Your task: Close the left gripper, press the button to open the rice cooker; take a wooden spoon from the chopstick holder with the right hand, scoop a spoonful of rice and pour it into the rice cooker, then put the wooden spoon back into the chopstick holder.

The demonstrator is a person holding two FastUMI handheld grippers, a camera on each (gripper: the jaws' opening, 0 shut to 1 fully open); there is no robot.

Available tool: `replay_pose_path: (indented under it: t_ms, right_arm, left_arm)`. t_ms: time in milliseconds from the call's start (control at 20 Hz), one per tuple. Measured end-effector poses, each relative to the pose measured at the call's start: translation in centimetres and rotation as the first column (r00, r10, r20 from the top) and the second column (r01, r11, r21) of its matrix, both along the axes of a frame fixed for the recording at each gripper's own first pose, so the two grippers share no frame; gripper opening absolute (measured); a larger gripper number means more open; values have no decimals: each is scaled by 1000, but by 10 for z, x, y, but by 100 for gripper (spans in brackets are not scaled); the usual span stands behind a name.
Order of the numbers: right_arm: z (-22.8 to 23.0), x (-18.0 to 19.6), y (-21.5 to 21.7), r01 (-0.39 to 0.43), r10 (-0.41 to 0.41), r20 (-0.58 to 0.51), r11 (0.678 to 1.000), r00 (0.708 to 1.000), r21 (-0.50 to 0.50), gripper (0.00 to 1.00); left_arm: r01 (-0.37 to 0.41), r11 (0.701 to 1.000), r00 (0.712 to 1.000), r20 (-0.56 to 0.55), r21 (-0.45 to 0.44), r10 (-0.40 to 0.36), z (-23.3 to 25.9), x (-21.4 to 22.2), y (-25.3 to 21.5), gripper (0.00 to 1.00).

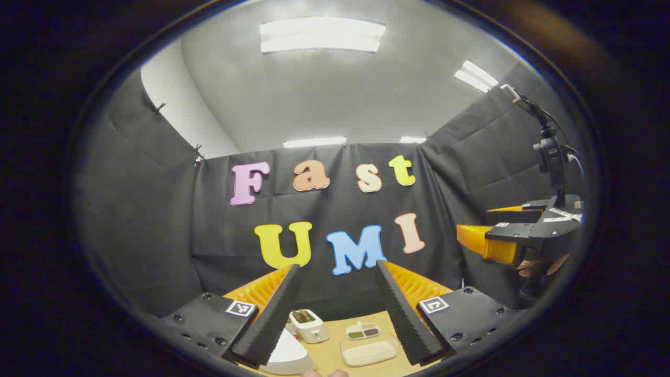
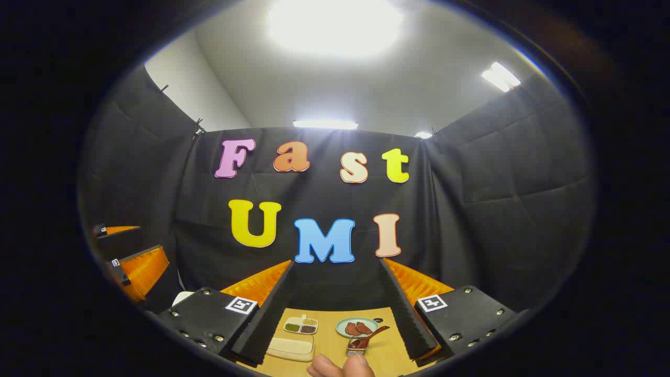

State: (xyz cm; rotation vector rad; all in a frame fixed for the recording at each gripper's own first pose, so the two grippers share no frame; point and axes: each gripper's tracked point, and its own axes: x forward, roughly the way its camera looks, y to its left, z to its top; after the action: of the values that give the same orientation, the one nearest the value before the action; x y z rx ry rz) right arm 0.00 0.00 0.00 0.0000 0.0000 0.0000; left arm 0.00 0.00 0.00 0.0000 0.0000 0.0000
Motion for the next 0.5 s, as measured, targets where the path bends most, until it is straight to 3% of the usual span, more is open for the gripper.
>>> replay_pose_path:
  t_ms: [500]
  right_arm:
    - [7, 0, 11, -16, 16, -3, 999, 1000, 35, 95]
  left_arm:
    - [-43, 999, 999, -6, -14, 43, -5, -17, 26, 100]
